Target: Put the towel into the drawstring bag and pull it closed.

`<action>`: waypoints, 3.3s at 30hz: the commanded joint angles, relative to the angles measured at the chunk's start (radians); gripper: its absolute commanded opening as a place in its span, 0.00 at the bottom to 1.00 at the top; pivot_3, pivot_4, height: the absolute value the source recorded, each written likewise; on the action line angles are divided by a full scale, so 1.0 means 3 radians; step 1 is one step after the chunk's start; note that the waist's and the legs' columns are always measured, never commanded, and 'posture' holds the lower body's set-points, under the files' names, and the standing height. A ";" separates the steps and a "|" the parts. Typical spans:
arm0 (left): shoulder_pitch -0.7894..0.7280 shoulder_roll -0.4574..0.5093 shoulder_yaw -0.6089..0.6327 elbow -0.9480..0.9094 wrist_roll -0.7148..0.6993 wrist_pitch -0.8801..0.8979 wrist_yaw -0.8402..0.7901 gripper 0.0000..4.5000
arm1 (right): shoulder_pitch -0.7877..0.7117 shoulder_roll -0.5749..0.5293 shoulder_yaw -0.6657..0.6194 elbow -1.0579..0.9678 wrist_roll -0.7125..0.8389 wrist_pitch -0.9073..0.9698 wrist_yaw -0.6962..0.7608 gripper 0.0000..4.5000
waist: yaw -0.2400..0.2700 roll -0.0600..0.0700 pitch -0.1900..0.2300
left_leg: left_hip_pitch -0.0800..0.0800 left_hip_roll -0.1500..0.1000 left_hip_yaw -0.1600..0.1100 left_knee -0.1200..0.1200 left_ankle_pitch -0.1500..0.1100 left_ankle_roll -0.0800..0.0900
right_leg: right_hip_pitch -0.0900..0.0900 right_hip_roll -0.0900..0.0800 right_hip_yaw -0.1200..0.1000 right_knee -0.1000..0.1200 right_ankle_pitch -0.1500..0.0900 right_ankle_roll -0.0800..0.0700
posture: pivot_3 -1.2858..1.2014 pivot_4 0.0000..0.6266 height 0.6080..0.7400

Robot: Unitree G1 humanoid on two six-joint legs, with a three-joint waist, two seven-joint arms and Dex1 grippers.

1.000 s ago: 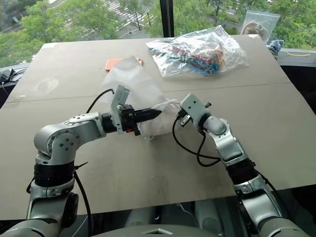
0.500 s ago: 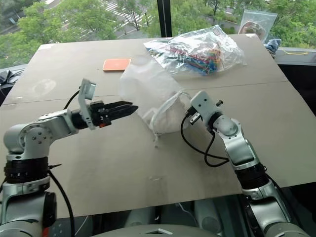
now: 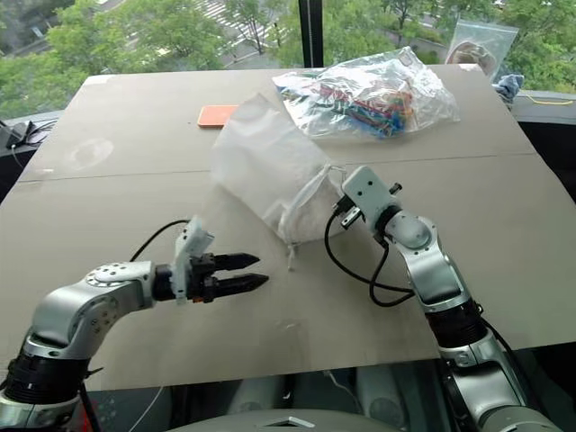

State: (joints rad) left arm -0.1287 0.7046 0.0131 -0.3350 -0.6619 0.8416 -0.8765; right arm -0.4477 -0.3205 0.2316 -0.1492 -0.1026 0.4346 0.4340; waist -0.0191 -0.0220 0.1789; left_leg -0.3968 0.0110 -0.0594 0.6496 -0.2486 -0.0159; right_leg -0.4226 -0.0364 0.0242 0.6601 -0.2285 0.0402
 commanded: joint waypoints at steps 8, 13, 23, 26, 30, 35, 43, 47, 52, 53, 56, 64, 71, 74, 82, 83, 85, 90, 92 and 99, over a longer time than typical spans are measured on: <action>-0.0486 -0.0573 -0.0393 0.0308 0.0298 -0.0017 0.0442 0.73 | 0.0007 -0.0002 0.0122 -0.0246 -0.0076 0.0002 0.0066 0.00 | -0.0007 0.0000 0.0000 | 0.0001 0.0000 0.0000 0.0005 0.0000 0.0000 | 0.0001 0.0001 0.0000 0.0003 0.0000 0.0001 | 0.52 0.24 1.00; -0.0534 -0.0636 -0.0410 0.0422 0.0386 -0.0106 0.0410 0.27 | 0.0044 -0.0012 0.0130 -0.0282 -0.0076 0.0011 0.0072 0.00 | -0.0013 0.0000 -0.0001 | 0.0001 0.0000 0.0000 0.0005 0.0000 0.0000 | 0.0002 0.0001 0.0000 0.0003 0.0000 0.0000 | 0.52 0.24 1.00; -0.0619 -0.0746 0.0219 0.0748 0.0653 -0.0658 0.0987 0.01 | -0.0134 -0.0074 -0.0066 -0.0047 -0.0137 -0.0155 -0.0091 0.00 | -0.0024 0.0000 -0.0001 | 0.0002 0.0000 -0.0001 0.0006 0.0000 0.0000 | 0.0002 0.0001 0.0000 0.0004 0.0001 0.0000 | 0.52 0.24 1.00; -0.0869 -0.0932 0.0616 0.0965 0.0848 -0.1090 0.1586 0.01 | -0.0183 -0.0094 -0.0136 -0.0018 -0.0182 -0.0202 -0.0179 0.00 | 0.0000 -0.0001 -0.0001 | 0.0001 -0.0001 -0.0004 0.0009 0.0000 0.0000 | 0.0002 0.0001 -0.0004 0.0005 0.0001 0.0000 | 0.52 0.24 1.00; -0.1192 -0.1006 0.0962 0.0995 0.0941 -0.1457 0.1992 0.01 | -0.0374 -0.0094 -0.0285 -0.0076 -0.0270 -0.0265 -0.0388 0.00 | 0.0011 -0.0001 -0.0001 | -0.0002 -0.0001 -0.0002 0.0010 0.0001 -0.0001 | 0.0002 -0.0002 -0.0003 0.0004 0.0002 0.0000 | 0.52 0.24 1.00; -0.1644 -0.0800 0.1069 0.1109 0.1160 -0.1720 0.2214 0.01 | -0.0755 -0.0128 -0.0541 -0.0224 -0.0302 -0.0255 -0.0630 0.00 | 0.0011 -0.0002 -0.0001 | -0.0004 -0.0003 -0.0002 0.0010 0.0001 -0.0002 | 0.0001 -0.0003 -0.0003 0.0003 0.0002 0.0001 | 0.52 0.24 1.00; -0.2179 -0.0546 0.1079 0.1628 0.1168 -0.1741 0.2222 0.01 | -0.0986 -0.0430 -0.0783 -0.0469 -0.0016 0.0104 -0.0341 0.00 | 0.0007 -0.0002 -0.0001 | -0.0005 -0.0005 -0.0003 0.0009 0.0001 -0.0001 | 0.0001 -0.0004 -0.0005 0.0001 0.0002 0.0001 | 0.52 0.24 1.00; -0.2053 -0.0646 0.0723 0.1364 0.0973 -0.1575 0.1703 0.01 | -0.0685 -0.0577 -0.0642 -0.0859 0.0517 0.0504 0.0267 0.00 | 0.0007 -0.0001 -0.0001 | -0.0006 -0.0004 -0.0004 0.0007 0.0001 -0.0001 | 0.0002 -0.0004 -0.0007 -0.0001 0.0002 0.0001 | 0.52 0.24 1.00; -0.1886 -0.0746 0.0515 0.1028 0.0772 -0.1308 0.1369 0.01 | -0.0355 -0.0835 -0.0463 -0.1239 0.0801 0.0686 0.0691 0.00 | -0.0007 -0.0002 0.0000 | -0.0009 -0.0005 -0.0003 0.0009 0.0000 0.0000 | 0.0001 -0.0005 -0.0007 -0.0001 0.0001 0.0002 | 0.52 0.24 1.00; -0.1860 -0.0752 0.0500 0.0987 0.0756 -0.1273 0.1341 0.01 | -0.0341 -0.0831 -0.0464 -0.1233 0.0792 0.0707 0.0669 0.00 | -0.0011 -0.0002 0.0000 | -0.0008 -0.0004 -0.0004 0.0010 0.0000 0.0000 | 0.0001 -0.0004 -0.0006 0.0002 0.0001 0.0002 | 0.52 0.24 1.00; -0.1779 -0.0746 0.0455 0.0877 0.0709 -0.1126 0.1259 0.01 | -0.0318 -0.0840 -0.0447 -0.1216 0.0788 0.0741 0.0654 0.00 | -0.0048 -0.0002 0.0000 | -0.0003 -0.0001 -0.0006 0.0010 0.0000 0.0000 | 0.0002 0.0000 -0.0006 0.0007 0.0001 0.0001 | 0.52 0.24 1.00; -0.1978 -0.0734 0.0668 0.0952 0.0653 -0.1065 0.1311 0.01 | -0.0303 -0.0961 -0.0456 -0.1205 0.0821 0.0778 0.0744 0.00 | -0.0054 -0.0003 0.0000 | -0.0003 -0.0002 -0.0006 0.0013 0.0001 0.0000 | 0.0002 0.0000 -0.0006 0.0007 0.0001 0.0001 | 0.52 0.24 1.00; -0.2221 -0.0672 0.0750 0.1156 0.0715 -0.1177 0.1333 0.01 | -0.0345 -0.1261 -0.0704 -0.1312 0.1176 0.0917 0.1066 0.00 | -0.0050 -0.0003 0.0000 | -0.0004 -0.0003 -0.0005 0.0013 0.0000 0.0000 | 0.0003 -0.0002 -0.0006 0.0004 0.0001 0.0001 | 0.52 0.24 1.00; -0.2374 -0.0673 0.0744 0.1267 0.0741 -0.1277 0.1340 0.01 | -0.0479 -0.1299 -0.0916 -0.1346 0.1474 0.1117 0.1133 0.00 | -0.0049 -0.0004 0.0001 | -0.0005 -0.0003 -0.0007 0.0013 0.0000 0.0000 | 0.0003 -0.0002 -0.0007 0.0004 0.0001 0.0002 | 0.52 0.24 1.00; -0.2555 -0.0702 0.0692 0.1462 0.0774 -0.1408 0.1253 0.01 | -0.0647 -0.1009 -0.1665 -0.1451 0.3092 0.2306 0.0999 0.00 | -0.0052 -0.0004 0.0001 | -0.0005 -0.0002 -0.0007 0.0012 0.0000 0.0000 | 0.0003 -0.0002 -0.0008 0.0004 0.0001 0.0001 | 0.52 0.24 1.00; -0.2563 -0.0708 0.0694 0.1482 0.0777 -0.1416 0.1247 0.01 | -0.0641 -0.0944 -0.1734 -0.1443 0.3283 0.2425 0.0920 0.00 | -0.0053 -0.0004 0.0001 | -0.0005 -0.0002 -0.0006 0.0012 0.0000 0.0000 | 0.0003 -0.0002 -0.0007 0.0004 0.0001 0.0001 | 0.52 0.24 1.00; -0.2572 -0.0702 0.0676 0.1520 0.0794 -0.1438 0.1211 0.01 | -0.0556 -0.0893 -0.1777 -0.1478 0.3530 0.2569 0.0817 0.00 | -0.0051 -0.0004 0.0001 | -0.0005 -0.0002 -0.0006 0.0013 0.0000 0.0000 | 0.0003 -0.0002 -0.0006 0.0006 0.0002 0.0001 | 0.52 0.24 1.00; -0.2580 -0.0689 0.0656 0.1576 0.0824 -0.1468 0.1155 0.00 | -0.0321 -0.0937 -0.1645 -0.1582 0.3701 0.2453 0.0788 0.07 | -0.0041 -0.0004 0.0001 | -0.0007 -0.0003 -0.0006 0.0013 0.0000 0.0001 | 0.0003 -0.0002 -0.0007 0.0005 0.0001 0.0002 | 0.52 0.24 1.00; -0.2580 -0.0695 0.0652 0.1567 0.0824 -0.1462 0.1151 0.00 | -0.0233 -0.0945 -0.1606 -0.1594 0.3712 0.2394 0.0795 0.23 | -0.0043 -0.0004 0.0001 | -0.0007 -0.0003 -0.0006 0.0014 0.0000 0.0001 | 0.0003 -0.0002 -0.0007 0.0005 0.0001 0.0002 | 0.52 0.24 1.00; -0.2620 -0.0690 0.0624 0.1565 0.0827 -0.1452 0.1108 0.00 | 0.0067 -0.0968 -0.1166 -0.1634 0.3313 0.2116 0.0608 0.58 | -0.0056 -0.0004 0.0001 | -0.0006 -0.0003 -0.0006 0.0013 0.0000 0.0001 | 0.0003 -0.0002 -0.0007 0.0006 0.0001 0.0002 | 0.52 0.24 1.00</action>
State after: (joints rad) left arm -0.8683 0.4852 0.1925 0.1538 -0.4140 0.4278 -0.5394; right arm -0.4306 -0.6026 -0.1459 -0.5950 0.9138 1.1136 0.6208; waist -0.0360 -0.0232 0.1792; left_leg -0.3985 0.0102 -0.0612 0.6536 -0.2485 -0.0157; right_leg -0.4217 -0.0369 0.0222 0.6619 -0.2282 0.0408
